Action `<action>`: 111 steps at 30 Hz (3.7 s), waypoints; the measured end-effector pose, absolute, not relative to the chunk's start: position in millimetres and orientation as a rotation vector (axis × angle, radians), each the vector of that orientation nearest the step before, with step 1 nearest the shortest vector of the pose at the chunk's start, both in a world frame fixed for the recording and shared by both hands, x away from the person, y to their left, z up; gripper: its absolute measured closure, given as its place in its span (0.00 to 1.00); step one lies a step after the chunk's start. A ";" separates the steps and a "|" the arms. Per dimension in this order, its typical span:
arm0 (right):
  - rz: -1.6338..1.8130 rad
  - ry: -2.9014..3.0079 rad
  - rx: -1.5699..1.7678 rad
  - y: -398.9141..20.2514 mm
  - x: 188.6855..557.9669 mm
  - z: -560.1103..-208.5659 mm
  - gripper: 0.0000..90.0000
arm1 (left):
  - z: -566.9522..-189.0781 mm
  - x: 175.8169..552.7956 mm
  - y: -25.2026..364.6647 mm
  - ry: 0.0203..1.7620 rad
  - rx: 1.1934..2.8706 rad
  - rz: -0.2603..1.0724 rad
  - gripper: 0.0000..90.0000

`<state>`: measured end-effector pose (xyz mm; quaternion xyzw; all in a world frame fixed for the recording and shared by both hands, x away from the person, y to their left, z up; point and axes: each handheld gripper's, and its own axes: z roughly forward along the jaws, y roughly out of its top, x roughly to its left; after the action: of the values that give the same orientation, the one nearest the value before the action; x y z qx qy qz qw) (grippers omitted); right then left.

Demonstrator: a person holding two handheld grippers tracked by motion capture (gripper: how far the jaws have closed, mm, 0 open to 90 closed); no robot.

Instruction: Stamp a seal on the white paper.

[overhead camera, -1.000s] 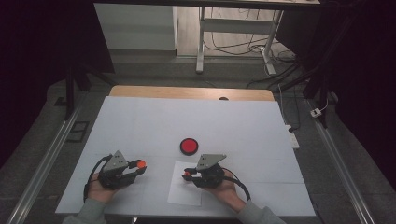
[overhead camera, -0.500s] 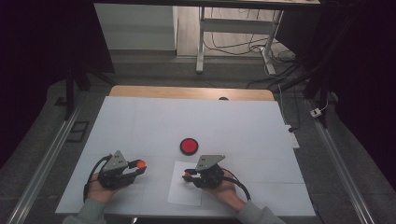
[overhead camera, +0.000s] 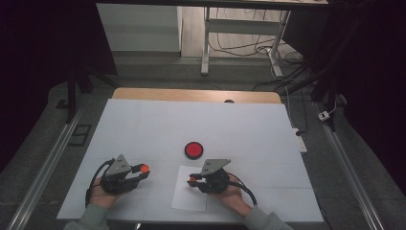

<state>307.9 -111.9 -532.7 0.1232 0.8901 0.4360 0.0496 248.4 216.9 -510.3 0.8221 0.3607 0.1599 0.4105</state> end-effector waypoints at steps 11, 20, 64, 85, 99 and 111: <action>1.325 2.694 0.368 -111.0 305.5 -533.5 0.80 | -510.3 248.3 216.5 0.909 2.071 0.405 0.72; 1.308 2.688 0.364 -110.4 303.6 -533.3 0.80 | -510.3 248.0 215.8 0.909 2.071 0.407 0.72; 1.342 2.655 0.388 -112.5 300.5 -537.0 0.81 | -508.9 247.3 217.0 0.915 2.064 0.412 0.72; 1.562 2.564 0.478 -129.2 308.3 -513.1 0.80 | -508.1 248.3 218.8 0.918 2.060 0.424 0.72; 1.616 2.537 0.512 -133.2 310.9 -508.5 0.80 | -508.7 248.4 216.6 0.911 2.068 0.420 0.72; 1.659 2.446 0.565 -148.1 316.0 -491.0 0.80 | -509.4 248.9 216.0 0.909 2.070 0.417 0.72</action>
<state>316.0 -148.1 -491.0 0.1873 0.8111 0.5502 0.0664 248.9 216.0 -509.4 0.8217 0.3609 0.1655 0.4089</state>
